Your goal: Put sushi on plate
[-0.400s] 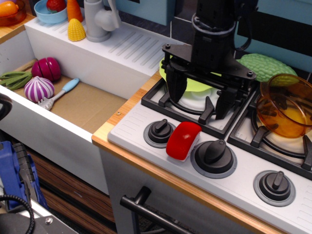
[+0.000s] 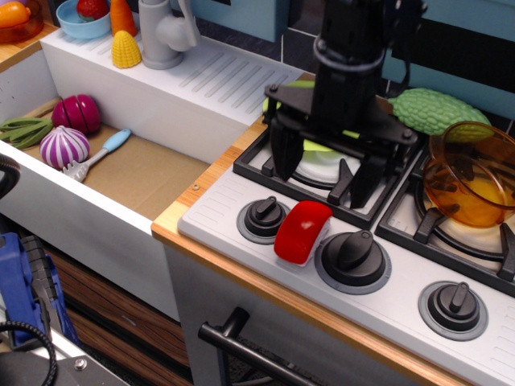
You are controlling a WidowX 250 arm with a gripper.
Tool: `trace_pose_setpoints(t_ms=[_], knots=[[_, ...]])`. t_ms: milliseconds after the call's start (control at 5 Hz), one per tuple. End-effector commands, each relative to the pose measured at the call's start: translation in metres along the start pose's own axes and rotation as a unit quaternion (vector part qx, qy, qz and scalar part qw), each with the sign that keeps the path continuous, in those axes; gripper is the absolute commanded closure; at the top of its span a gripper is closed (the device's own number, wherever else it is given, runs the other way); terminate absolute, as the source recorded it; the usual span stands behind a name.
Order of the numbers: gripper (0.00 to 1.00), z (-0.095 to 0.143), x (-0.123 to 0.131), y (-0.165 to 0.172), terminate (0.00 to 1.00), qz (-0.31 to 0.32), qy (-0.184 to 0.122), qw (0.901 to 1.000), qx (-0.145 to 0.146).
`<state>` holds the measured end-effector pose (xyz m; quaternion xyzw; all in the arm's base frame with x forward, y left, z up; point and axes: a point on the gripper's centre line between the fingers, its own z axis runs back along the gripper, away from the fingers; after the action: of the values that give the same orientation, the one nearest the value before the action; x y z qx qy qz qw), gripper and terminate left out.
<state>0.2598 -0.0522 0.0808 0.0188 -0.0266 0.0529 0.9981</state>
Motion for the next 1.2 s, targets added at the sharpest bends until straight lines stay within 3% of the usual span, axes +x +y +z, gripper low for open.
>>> trace_pose_setpoints(t_ms=[0,400,1000], knots=[[0.0,-0.001,0.005,0.001,0.0,0.017,-0.015,0.9997,-0.002],[0.0,-0.011,0.01,0.003,0.0,0.024,-0.024,0.9994,-0.002],[0.0,-0.037,-0.005,0.008,0.0,0.033,-0.037,0.9988,0.002]])
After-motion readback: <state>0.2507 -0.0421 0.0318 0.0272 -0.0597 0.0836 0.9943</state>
